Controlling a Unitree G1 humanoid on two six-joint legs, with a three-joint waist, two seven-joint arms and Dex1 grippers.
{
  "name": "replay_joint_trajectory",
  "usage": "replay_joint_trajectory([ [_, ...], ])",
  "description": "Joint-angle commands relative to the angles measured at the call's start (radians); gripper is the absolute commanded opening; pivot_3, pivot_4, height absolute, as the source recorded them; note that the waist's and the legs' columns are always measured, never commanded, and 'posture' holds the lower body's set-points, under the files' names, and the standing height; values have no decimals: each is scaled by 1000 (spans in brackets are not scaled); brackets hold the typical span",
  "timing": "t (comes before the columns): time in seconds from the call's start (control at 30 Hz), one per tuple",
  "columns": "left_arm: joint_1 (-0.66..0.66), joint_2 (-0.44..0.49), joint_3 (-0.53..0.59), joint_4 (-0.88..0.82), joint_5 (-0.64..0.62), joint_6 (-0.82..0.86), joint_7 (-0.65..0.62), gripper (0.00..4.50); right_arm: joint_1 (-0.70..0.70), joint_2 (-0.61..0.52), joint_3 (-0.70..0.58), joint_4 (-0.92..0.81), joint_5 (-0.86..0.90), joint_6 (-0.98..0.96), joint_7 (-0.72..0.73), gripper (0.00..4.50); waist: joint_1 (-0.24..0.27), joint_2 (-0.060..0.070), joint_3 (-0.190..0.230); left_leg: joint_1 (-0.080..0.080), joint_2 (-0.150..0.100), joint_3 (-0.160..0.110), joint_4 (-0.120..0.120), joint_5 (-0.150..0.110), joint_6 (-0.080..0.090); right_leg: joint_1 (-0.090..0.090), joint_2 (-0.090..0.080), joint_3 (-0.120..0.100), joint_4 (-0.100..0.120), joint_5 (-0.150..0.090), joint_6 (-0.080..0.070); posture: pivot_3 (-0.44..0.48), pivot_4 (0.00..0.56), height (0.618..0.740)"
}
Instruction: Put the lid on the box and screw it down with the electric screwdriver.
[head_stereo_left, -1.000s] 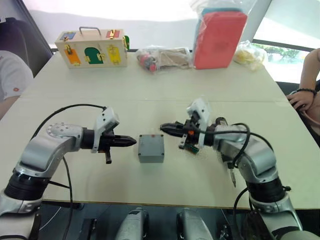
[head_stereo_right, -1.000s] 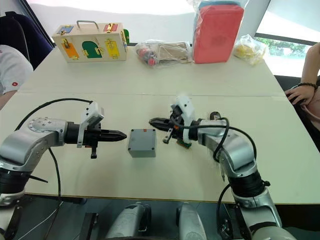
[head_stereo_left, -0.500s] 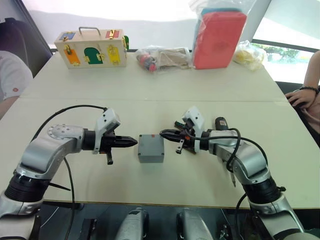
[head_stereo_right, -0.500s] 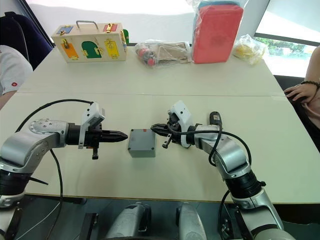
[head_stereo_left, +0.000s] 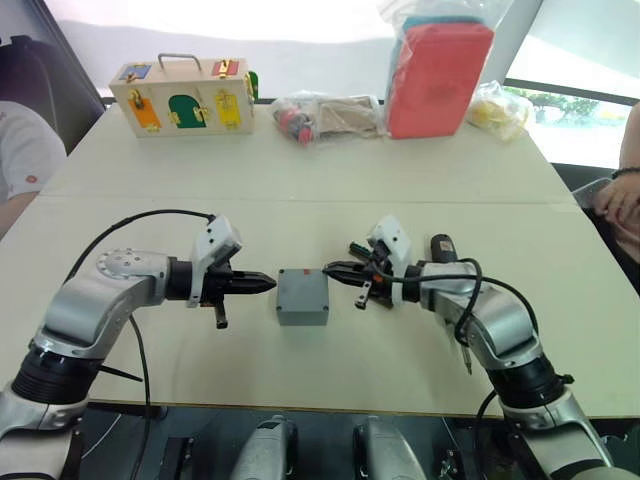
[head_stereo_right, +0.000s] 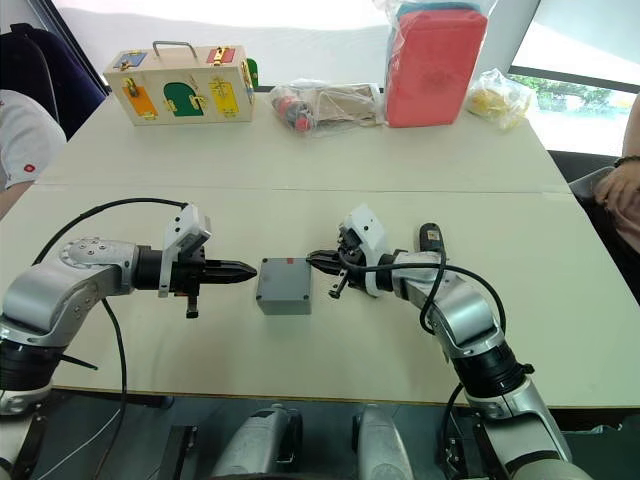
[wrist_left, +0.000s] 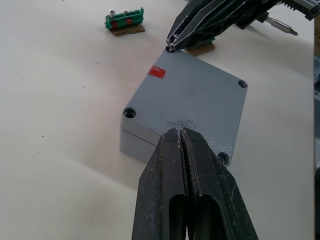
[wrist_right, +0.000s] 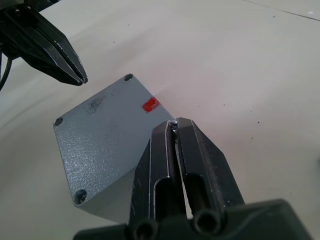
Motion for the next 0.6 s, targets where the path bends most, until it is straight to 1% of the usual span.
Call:
replay_joint_trajectory([
  [0.03, -12, 0, 11, -14, 1, -16, 2, 0, -1, 2, -5, -9, -3, -17, 0, 593, 0, 0, 0, 0, 0, 0, 0, 0, 0, 0, 0, 0, 0, 0, 0, 0, 150, 738],
  [0.07, -11, 0, 11, -16, 0, -14, 3, 0, -2, 2, -7, -9, -1, -15, 0, 839, 0, 0, 0, 0, 0, 0, 0, 0, 0, 0, 0, 0, 0, 0, 0, 0, 150, 738],
  [0.13, -12, -2, 11, -19, -2, -12, 5, 0, -8, 5, -16, -8, 4, -10, -4, 1640, 0, 0, 0, 0, 0, 0, 0, 0, 0, 0, 0, 0, 0, 0, 0, 0, 150, 738],
  [0.17, -13, -4, 9, -20, -2, -11, 6, 0, -13, 2, -25, -11, 10, -3, -2, 1875, 0, 0, 0, 0, 0, 0, 0, 0, 0, 0, 0, 0, 0, 0, 0, 0, 150, 738],
  [0.27, -18, -11, 5, -19, -1, -12, 8, 0, -18, -8, -46, -19, 27, 14, 4, 1875, 0, 0, 0, 0, 0, 0, 0, 0, 0, 0, 0, 0, 0, 0, 0, 0, 150, 738],
  [0.37, -44, -21, -1, -20, -8, -18, -9, 0, -44, -44, -166, -76, 117, 170, -22, 1875, 3, 0, 0, 0, 0, 0, 0, 0, 0, 0, 0, 0, 0, 0, 0, 0, 150, 738],
  [0.47, -85, -22, -7, -31, -19, -19, -39, 0, -102, -107, -274, -107, 193, 361, -55, 2584, 4, 0, 0, 0, 0, 0, 0, 0, 0, 0, 0, 0, 0, 0, 0, 0, 150, 738],
  [0.53, -114, -25, -17, -36, -23, -21, -56, 0, -142, -160, -322, -117, 237, 475, -58, 3325, 3, 0, 0, 0, 0, 0, 1, 0, 0, 0, 0, 0, 0, 0, 0, 0, 150, 738],
  [0.57, -135, -28, -30, -40, -21, -33, -75, 0, -184, -207, -348, -112, 258, 596, -62, 3729, 2, 0, 0, 0, 0, 0, 0, 0, 1, 0, 0, 0, 0, 0, 0, 0, 150, 738],
  [0.6, -153, -31, -44, -45, -17, -45, -92, 0, -221, -255, -363, -103, 269, 710, -69, 4000, 2, 0, 0, 0, 0, 0, 0, 0, 1, 0, 0, 0, 0, 0, 0, 0, 150, 738],
])
